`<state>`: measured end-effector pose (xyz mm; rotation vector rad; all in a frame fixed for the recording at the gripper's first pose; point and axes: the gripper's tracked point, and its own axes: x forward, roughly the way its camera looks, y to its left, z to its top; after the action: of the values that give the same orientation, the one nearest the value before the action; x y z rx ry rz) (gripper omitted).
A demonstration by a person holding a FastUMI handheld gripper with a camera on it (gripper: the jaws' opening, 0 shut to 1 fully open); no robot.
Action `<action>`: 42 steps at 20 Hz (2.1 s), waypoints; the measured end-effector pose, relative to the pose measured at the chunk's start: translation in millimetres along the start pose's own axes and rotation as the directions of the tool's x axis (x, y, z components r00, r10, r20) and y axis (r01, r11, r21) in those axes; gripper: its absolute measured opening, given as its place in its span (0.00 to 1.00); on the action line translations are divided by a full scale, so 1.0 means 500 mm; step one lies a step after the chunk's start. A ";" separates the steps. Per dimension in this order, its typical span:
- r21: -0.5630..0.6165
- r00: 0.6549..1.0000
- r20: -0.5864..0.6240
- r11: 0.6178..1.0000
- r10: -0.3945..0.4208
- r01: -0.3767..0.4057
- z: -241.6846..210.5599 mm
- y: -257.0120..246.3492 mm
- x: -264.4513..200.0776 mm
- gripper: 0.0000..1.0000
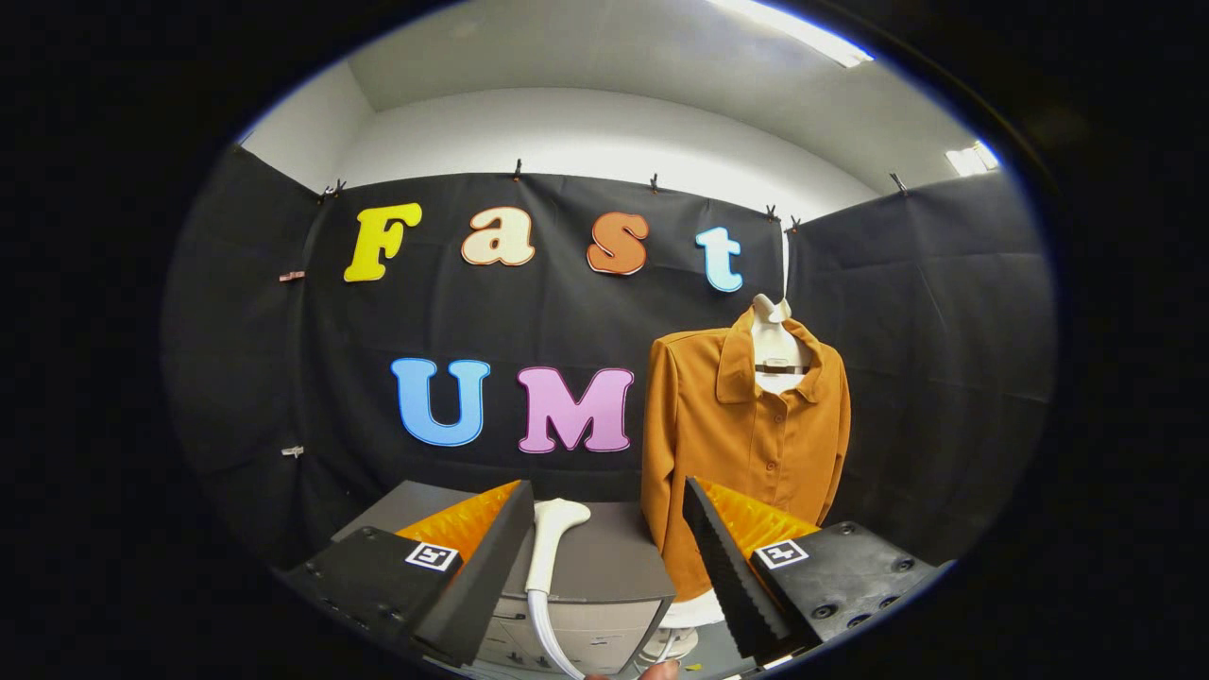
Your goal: Iron the clothes twice with a garment steamer, once on the left side and once on the right side.
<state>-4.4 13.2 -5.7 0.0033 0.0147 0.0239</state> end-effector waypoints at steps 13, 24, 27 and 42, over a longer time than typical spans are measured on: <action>0.006 0.999 -0.031 1.000 -0.016 0.016 -0.028 -0.031 -0.001 0.98; 0.000 0.976 -0.206 0.997 0.073 -0.075 -0.161 0.068 0.058 0.98; 0.053 0.940 -0.321 0.993 0.117 -0.105 -0.243 0.121 0.096 0.98; 0.029 0.735 -0.669 0.992 0.111 -0.123 -0.513 0.210 0.278 0.99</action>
<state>128.3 122.2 -263.8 -0.0221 0.7486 0.1529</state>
